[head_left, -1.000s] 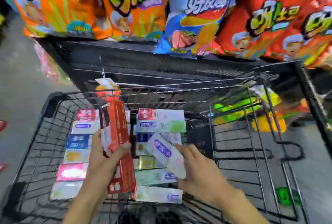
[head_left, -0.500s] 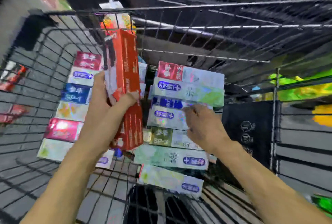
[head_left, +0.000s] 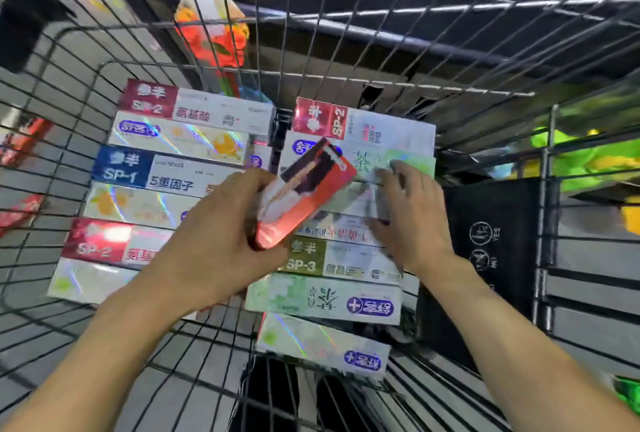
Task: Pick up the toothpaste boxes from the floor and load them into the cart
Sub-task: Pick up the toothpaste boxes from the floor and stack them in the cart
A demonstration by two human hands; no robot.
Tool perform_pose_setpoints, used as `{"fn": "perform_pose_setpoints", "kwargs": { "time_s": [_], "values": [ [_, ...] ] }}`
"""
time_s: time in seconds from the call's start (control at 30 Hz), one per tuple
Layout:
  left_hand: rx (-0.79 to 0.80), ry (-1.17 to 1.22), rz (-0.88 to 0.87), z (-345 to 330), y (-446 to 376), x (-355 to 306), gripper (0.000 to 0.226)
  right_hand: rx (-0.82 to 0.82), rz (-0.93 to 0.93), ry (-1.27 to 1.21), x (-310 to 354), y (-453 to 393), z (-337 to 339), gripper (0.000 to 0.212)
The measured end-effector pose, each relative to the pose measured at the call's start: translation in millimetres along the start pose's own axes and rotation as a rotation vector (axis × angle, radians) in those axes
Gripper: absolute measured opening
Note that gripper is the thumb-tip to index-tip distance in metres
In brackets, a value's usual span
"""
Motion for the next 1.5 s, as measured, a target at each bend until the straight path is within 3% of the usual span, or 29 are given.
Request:
{"fn": "perform_pose_setpoints", "kwargs": {
  "time_s": [0.17, 0.3, 0.43, 0.63, 0.77, 1.0, 1.17, 1.33, 1.5],
  "values": [
    [0.259, -0.394, -0.199, -38.4, -2.1, 8.8, 0.076, 0.017, 0.011, -0.153, -15.2, -13.7, 4.3, 0.083],
    [0.349, -0.734, -0.428, -71.0, -22.5, 11.6, 0.069, 0.096, 0.031, -0.194, -19.5, -17.1, 10.2, 0.082],
    [0.269, -0.800, -0.537, -97.2, -43.6, 18.9, 0.073, 0.185, 0.071, -0.150, -20.6, -17.6, 15.1, 0.080],
    [-0.008, -0.802, -0.691, -114.8, -44.0, 19.2, 0.058, 0.129, 0.106, -0.159, -17.9, -12.1, 13.7, 0.076],
    [-0.055, -0.843, -0.765, -126.6, -50.2, 12.0, 0.056, 0.161, 0.100, -0.110, -18.5, -12.0, 9.7, 0.077],
    [-0.051, -0.810, -0.656, -139.4, -45.6, 21.3, 0.053, 0.179, 0.044, -0.132, -22.2, -14.1, 1.5, 0.078],
    [-0.047, -0.796, -0.598, -118.5, -49.7, 12.8, 0.067, 0.181, 0.011, -0.107, -19.5, -8.5, 5.6, 0.074],
    [-0.207, -0.758, -0.438, -42.4, -31.5, -5.7, 0.059, 0.170, -0.080, 0.004, 5.2, 12.1, 39.4, 0.067],
    [-0.374, -0.792, -0.242, 78.7, 6.8, 1.4, 0.059, 0.012, 0.110, 0.004, 92.0, -13.1, 109.5, 0.073]
  ]
}}
Point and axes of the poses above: each hand's wrist, its own y-axis away from the middle knuckle, its own z-axis out of the back of the hand, x = y × z, the point moved 3 cm from there along -y, towards the middle knuckle, and after that the axes turned 1 degree about -x, right-handed, at the moved point
